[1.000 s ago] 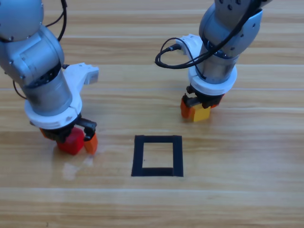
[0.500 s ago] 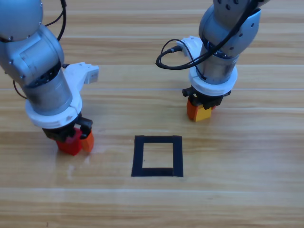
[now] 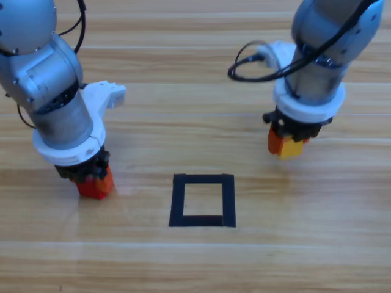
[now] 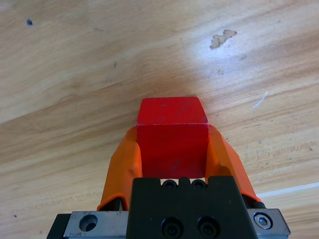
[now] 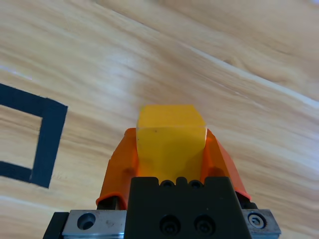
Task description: Stack the blocks in the rectangular block: red at the bottom, yellow in the middle, green on top
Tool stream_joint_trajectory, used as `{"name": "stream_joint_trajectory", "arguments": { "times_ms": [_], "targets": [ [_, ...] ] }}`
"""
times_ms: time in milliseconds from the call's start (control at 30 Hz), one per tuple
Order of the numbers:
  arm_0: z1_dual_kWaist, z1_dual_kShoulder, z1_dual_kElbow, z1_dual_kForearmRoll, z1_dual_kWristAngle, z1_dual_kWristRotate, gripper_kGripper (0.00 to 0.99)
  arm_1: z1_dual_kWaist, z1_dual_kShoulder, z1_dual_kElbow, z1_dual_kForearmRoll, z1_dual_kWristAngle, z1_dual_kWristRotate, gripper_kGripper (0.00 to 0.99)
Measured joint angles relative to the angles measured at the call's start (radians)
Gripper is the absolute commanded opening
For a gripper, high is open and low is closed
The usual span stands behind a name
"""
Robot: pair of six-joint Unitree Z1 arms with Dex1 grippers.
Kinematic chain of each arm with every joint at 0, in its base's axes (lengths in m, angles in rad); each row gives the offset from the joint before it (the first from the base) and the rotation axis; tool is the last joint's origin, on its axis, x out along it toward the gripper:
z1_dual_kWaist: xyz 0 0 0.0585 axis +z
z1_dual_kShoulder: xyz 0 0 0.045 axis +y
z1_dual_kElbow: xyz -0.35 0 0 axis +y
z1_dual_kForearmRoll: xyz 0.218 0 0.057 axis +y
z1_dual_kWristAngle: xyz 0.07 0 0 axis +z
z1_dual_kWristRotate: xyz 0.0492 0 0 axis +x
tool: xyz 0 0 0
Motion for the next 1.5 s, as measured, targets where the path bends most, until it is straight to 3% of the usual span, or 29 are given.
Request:
{"name": "stream_joint_trajectory", "arguments": {
  "times_ms": [267, 567, 767, 900, 1500],
  "targets": [
    [-0.021, -0.098, 0.000, 0.002, 0.009, -0.282, 0.100, -0.001, -0.098, 0.014, 0.000, 0.003, 0.002, 0.339],
    [-0.225, -0.108, -0.048, 0.043, 0.034, -0.556, 0.100, -0.004, -0.100, 0.030, 0.000, 0.010, 0.004, 0.339],
    [-0.329, 0.004, -0.268, 0.158, 0.071, -0.577, 0.100, -0.009, -0.100, 0.031, 0.000, 0.017, 0.004, 0.339],
    [-0.367, 0.084, -0.322, 0.173, 0.072, -0.578, 0.100, -0.015, -0.100, 0.033, 0.000, 0.033, 0.004, 0.341],
    [-0.371, 0.234, -0.437, 0.206, 0.064, -0.578, 0.100, -0.030, -0.100, 0.035, 0.000, 0.052, 0.004, 0.341]
  ]
}}
